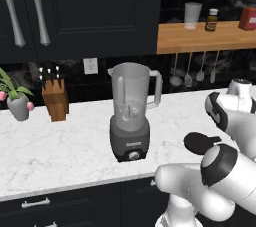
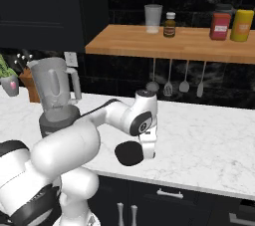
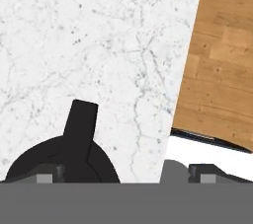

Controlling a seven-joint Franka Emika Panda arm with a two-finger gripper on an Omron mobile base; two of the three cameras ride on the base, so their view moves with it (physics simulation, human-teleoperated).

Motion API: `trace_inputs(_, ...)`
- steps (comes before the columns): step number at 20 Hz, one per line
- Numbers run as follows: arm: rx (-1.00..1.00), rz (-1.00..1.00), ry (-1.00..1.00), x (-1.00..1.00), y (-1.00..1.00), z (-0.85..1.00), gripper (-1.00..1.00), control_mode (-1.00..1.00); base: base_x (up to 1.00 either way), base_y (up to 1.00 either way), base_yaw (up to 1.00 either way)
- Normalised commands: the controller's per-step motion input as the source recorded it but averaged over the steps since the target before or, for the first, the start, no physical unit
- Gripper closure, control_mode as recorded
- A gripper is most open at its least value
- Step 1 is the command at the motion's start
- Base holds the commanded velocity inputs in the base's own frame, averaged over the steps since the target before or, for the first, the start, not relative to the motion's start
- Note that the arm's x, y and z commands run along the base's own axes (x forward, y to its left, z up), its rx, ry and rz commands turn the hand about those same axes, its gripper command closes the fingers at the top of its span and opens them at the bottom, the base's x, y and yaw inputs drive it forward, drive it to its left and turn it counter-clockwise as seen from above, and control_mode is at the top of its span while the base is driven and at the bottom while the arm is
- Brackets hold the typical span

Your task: Close the lid blender by securely placing the lid on top.

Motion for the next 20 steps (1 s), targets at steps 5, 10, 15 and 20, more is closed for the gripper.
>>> trace_inputs(5, 0.00, 0.00, 0.00, 0.15, 0.00, -0.35, -1.00, -1.00, 0.00, 0.00, 0.00)
trace_inputs(10, 0.00, 0.00, 0.00, 0.19, 0.00, -0.27, -1.00, -1.00, 0.00, 0.00, 0.00)
trace_inputs(15, 0.01, 0.00, 0.00, 0.22, 0.00, -0.20, -1.00, -1.00, 0.00, 0.00, 0.00)
trace_inputs(20, 0.03, 0.00, 0.00, 0.20, 0.00, -0.17, -1.00, -1.00, 0.00, 0.00, 0.00)
